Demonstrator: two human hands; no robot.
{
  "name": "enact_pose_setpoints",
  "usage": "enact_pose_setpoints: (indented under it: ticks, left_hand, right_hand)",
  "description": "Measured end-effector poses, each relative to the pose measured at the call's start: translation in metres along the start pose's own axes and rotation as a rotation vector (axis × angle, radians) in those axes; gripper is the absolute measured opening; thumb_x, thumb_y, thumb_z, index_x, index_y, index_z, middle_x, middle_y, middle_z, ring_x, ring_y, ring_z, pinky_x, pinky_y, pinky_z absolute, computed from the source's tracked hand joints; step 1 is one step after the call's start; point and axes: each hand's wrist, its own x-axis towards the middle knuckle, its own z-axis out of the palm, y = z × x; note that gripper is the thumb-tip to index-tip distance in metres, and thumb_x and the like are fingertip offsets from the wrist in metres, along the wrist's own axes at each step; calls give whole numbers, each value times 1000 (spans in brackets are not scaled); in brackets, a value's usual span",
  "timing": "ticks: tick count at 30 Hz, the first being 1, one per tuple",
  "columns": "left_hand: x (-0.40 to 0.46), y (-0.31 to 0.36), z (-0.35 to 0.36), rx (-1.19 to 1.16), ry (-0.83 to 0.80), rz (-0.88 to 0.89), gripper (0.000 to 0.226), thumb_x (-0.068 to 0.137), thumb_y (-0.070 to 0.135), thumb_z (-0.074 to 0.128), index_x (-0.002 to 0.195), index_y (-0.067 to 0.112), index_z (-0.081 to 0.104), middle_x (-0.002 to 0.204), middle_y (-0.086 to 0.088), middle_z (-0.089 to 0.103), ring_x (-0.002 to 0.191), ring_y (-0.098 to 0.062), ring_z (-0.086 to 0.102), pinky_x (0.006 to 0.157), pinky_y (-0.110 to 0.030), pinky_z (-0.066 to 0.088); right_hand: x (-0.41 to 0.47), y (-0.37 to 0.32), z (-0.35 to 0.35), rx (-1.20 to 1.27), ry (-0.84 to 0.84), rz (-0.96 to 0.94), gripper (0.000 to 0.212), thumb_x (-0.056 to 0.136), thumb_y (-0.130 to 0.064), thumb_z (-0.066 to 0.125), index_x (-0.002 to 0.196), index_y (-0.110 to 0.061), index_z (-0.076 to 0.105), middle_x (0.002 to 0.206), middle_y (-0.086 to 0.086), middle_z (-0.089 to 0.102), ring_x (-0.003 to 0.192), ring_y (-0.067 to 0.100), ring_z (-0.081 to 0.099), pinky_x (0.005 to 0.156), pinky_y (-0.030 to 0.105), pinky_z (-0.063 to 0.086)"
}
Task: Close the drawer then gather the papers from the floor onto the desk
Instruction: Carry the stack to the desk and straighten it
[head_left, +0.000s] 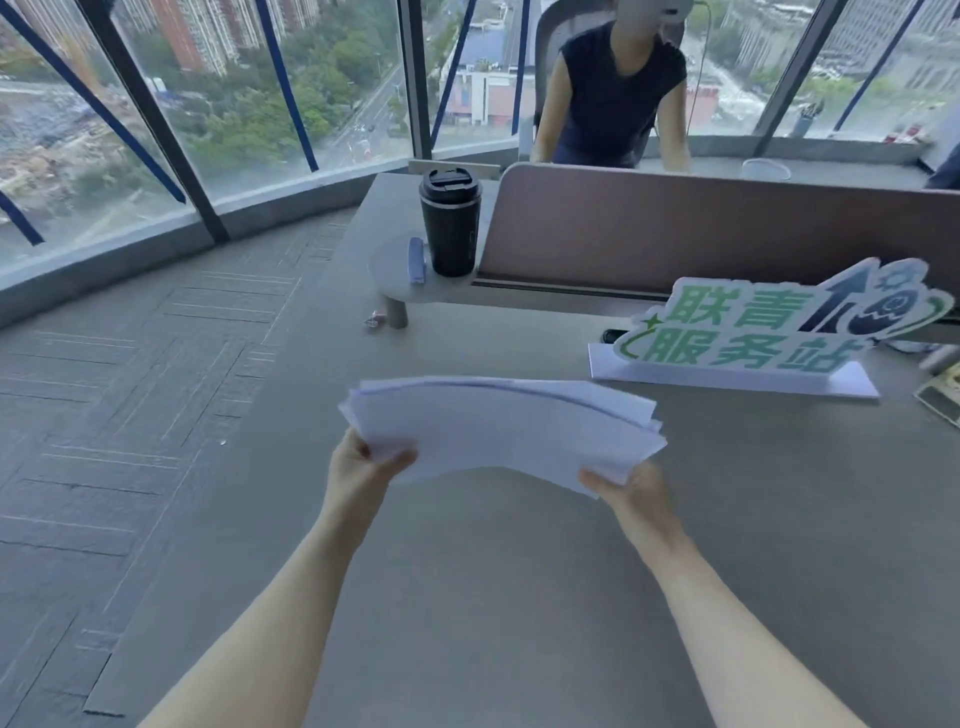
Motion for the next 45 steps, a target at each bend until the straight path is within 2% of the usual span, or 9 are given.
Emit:
enact_pose_setpoints:
  ticks: [3, 6, 11, 19, 25, 29, 34, 41, 45]
  left_hand:
    - [-7, -28, 8, 5, 7, -72, 34, 59, 9, 74, 89, 21, 66, 83, 3, 72, 73, -9, 67, 68, -26, 52]
    - [-4, -38, 12, -44, 19, -76, 32, 61, 9, 74, 89, 23, 68, 76, 13, 76, 70, -2, 68, 62, -16, 53]
    - [-2, -48, 12, -105, 17, -121, 60, 61, 5, 74, 118, 16, 59, 104, -1, 72, 91, -15, 68, 81, -29, 54]
    - [13, -48, 19, -42, 64, -166, 19, 73, 3, 73, 80, 19, 66, 83, -6, 69, 81, -20, 60, 74, -33, 45]
    - [39, -19, -46, 160, 176, -74, 15, 75, 5, 73, 82, 17, 65, 80, -2, 67, 73, -18, 58, 65, -30, 45]
    - [78, -14, -108, 409, 200, -151, 23, 69, 16, 75, 85, 7, 61, 85, -10, 64, 79, -27, 61, 66, -33, 44]
    - [124, -29, -136, 499, 203, -190, 21, 74, 13, 73, 90, 9, 60, 92, -11, 64, 82, -27, 61, 71, -34, 44]
    - [160, -61, -154, 681, 192, -185, 47, 77, 11, 66, 123, 8, 57, 118, -15, 66, 106, -32, 61, 78, -30, 39]
    - [164, -73, -158, 754, 174, -165, 50, 76, 16, 64, 125, 14, 56, 118, -11, 66, 110, -32, 59, 81, -32, 41]
  right_hand:
    - [-1, 28, 9, 18, 51, 33, 26, 81, -4, 68, 96, -25, 69, 97, -8, 75, 82, -3, 69, 66, 10, 50]
    - [3, 35, 16, 86, 93, 27, 36, 82, 0, 64, 109, -23, 66, 103, -7, 74, 91, 3, 70, 75, 19, 51]
    - [8, 53, 23, 76, 57, 68, 42, 84, 6, 60, 122, -14, 60, 110, 0, 72, 93, 1, 69, 73, 12, 50]
    - [14, 59, 49, -39, 93, 117, 22, 93, -15, 53, 109, -17, 67, 99, -8, 72, 96, 15, 66, 78, 26, 47]
    - [23, 22, 88, -151, -33, 33, 19, 89, -12, 53, 99, -24, 64, 89, -13, 69, 84, 15, 63, 71, 26, 47]
    - [39, 11, 141, -234, -201, 116, 17, 89, -11, 56, 103, -15, 65, 96, 6, 70, 89, 27, 64, 67, 25, 46]
    - [63, 27, 200, -289, -223, 212, 24, 89, -19, 56, 110, -12, 65, 104, 7, 70, 98, 30, 65, 86, 37, 51]
    - [81, 48, 238, -362, -199, 244, 27, 87, -17, 54, 112, -10, 61, 110, 8, 67, 90, 27, 61, 73, 31, 47]
    - [75, 48, 241, -738, -117, 262, 29, 82, -35, 54, 102, -15, 59, 95, 2, 64, 79, 26, 59, 58, 27, 40]
